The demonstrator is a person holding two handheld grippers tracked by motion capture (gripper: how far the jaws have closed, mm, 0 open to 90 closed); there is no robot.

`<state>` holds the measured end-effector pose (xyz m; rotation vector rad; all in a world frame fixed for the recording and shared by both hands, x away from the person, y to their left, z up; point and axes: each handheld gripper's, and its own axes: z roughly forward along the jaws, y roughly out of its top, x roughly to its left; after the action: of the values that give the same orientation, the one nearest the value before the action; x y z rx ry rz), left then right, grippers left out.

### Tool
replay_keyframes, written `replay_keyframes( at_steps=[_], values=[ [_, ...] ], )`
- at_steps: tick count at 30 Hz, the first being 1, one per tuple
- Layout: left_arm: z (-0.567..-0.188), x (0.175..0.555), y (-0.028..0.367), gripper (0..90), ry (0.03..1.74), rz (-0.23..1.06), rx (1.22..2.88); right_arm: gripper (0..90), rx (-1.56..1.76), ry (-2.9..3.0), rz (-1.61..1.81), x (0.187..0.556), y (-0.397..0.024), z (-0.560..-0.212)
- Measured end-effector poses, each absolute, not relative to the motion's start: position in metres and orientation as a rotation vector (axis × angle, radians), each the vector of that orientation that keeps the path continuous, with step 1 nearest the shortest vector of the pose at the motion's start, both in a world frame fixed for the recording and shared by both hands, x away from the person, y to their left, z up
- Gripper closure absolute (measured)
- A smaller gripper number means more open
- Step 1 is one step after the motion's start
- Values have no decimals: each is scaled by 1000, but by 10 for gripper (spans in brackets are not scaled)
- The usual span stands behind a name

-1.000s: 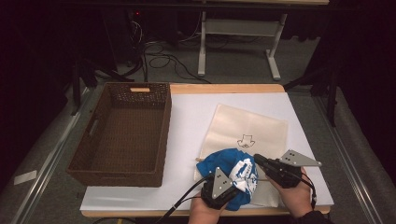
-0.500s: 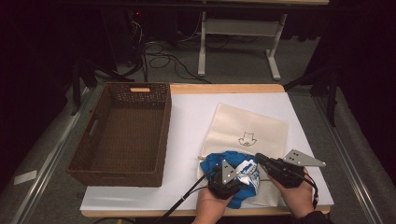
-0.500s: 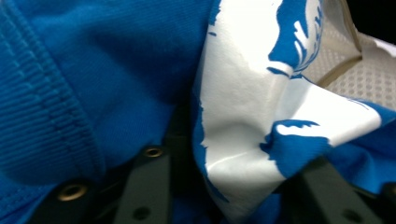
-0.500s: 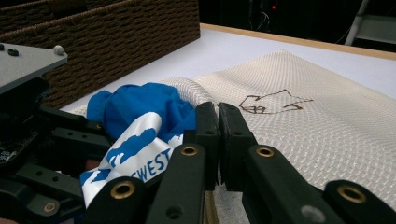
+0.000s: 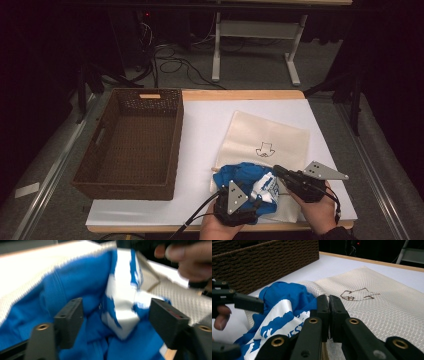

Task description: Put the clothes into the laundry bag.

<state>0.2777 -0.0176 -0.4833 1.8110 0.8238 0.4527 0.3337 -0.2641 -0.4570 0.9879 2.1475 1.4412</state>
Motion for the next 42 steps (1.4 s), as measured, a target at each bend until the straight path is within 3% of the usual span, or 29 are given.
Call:
replay_keyframes(
  at_steps=[3, 7, 10, 13, 15, 17, 21, 24, 35, 38, 42],
  values=[
    [-481, 290, -17, 378, 846, 501, 1776, 888, 977, 2144, 1444, 334, -265, -457],
    [-483, 305, -15, 292, 907, 562, 1756, 888, 982, 2146, 1447, 334, -266, -457],
    [-482, 309, -13, 298, 912, 573, 1731, 888, 982, 2147, 1452, 335, -266, -458],
    [-486, 316, -15, 463, 926, 455, 1751, 888, 977, 2148, 1451, 335, -266, -457],
    [-491, 317, -21, 682, 909, 430, 1769, 888, 976, 2148, 1451, 335, -265, -457],
    [-494, 318, -27, 729, 909, 414, 1773, 888, 977, 2146, 1452, 335, -265, -457],
    [-501, 325, -37, 740, 924, 428, 1817, 888, 974, 2149, 1449, 335, -265, -457],
    [-507, 330, -40, 706, 956, 443, 1832, 888, 973, 2150, 1451, 335, -265, -458],
    [-496, 303, -14, 357, 894, 483, 1796, 888, 972, 2151, 1452, 335, -265, -458],
    [-496, 293, -3, 259, 880, 438, 1804, 888, 973, 2147, 1452, 334, -266, -457],
    [-505, 282, 1, 182, 844, 441, 1839, 888, 974, 2148, 1447, 334, -265, -457]
  ],
)
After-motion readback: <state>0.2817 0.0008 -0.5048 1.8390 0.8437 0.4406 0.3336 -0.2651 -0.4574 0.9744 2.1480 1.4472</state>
